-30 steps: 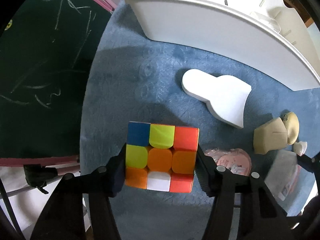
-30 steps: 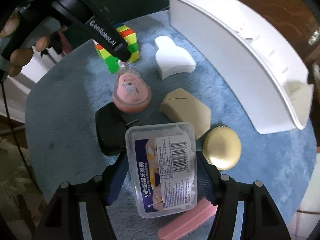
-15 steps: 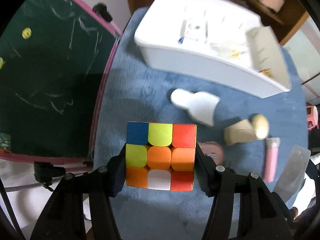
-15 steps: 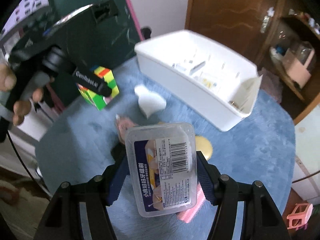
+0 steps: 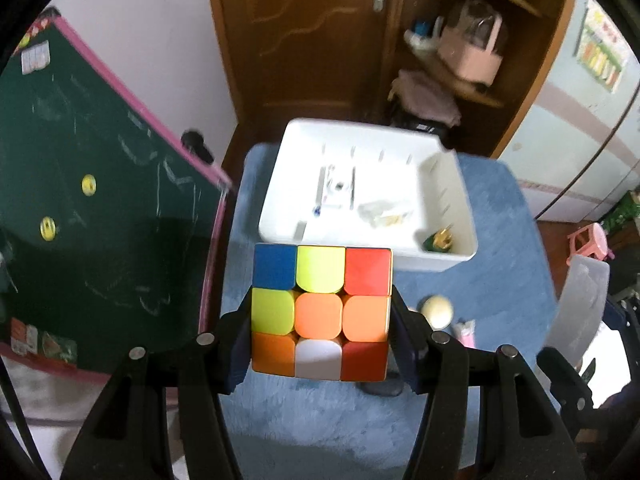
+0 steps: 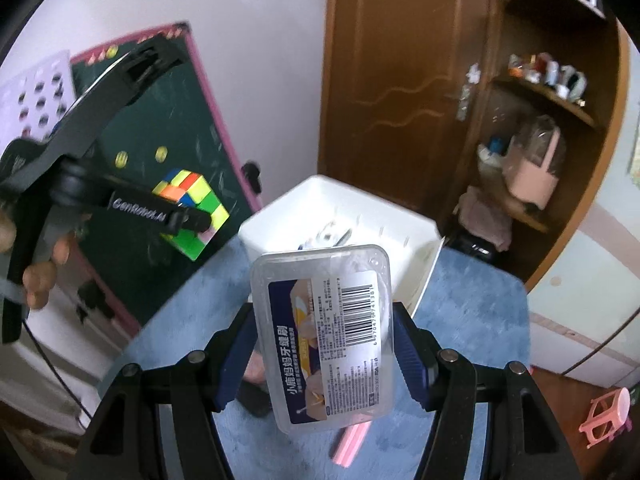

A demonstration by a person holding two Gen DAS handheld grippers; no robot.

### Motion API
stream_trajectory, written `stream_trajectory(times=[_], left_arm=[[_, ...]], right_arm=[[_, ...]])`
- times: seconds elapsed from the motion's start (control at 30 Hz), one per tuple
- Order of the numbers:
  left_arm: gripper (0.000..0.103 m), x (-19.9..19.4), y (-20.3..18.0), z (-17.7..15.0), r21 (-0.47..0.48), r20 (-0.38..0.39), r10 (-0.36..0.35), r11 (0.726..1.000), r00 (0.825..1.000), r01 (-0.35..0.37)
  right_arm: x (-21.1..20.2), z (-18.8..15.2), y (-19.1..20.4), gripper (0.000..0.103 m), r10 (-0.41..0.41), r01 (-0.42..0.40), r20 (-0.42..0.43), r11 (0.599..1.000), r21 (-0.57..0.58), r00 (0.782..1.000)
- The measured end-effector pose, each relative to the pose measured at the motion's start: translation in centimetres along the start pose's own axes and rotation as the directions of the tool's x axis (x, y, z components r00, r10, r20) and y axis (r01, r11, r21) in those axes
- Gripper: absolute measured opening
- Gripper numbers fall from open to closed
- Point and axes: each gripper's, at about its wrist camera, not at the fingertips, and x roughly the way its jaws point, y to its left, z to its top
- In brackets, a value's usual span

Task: Organize rigid objects
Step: 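Carry the cube and clear box into the white tray and release both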

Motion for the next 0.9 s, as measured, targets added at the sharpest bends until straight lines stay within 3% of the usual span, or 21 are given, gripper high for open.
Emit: stream_trajectory(times=[0.23, 0.53, 0.73, 0.9], left_arm=[[0.062, -3.1, -0.4, 3.6, 0.047, 0.092, -0.032, 0.998, 0.995, 0.028], [0.062, -4.2, -0.7, 11.1, 0.11, 0.194, -0.044, 0.994, 0.98, 0.023], [0.062, -1.1, -1.2, 16.6, 0.13, 0.249, -0.079, 0.99, 0.965, 0.047], [0.062, 6.3, -2.0, 19.6, 0.148, 0.185, -0.103, 0.986, 0.977, 0.076]], right_arm=[[-1.2, 4.9, -1.8, 0.066, -0.047, 0.045, 0.022, 0.994, 0.098, 0.999], [1.4, 12.3, -5.3, 0.066, -0.123, 0.119, 0.005, 0.969, 0.216, 0.992], [6.4, 15.5, -7.5, 0.066, -0.166, 0.165, -0.021, 0.942, 0.293, 0.986], [13.5, 15.6, -10.2, 0.066, -0.221, 0.252, -0.126, 0.902, 0.351, 0.967]])
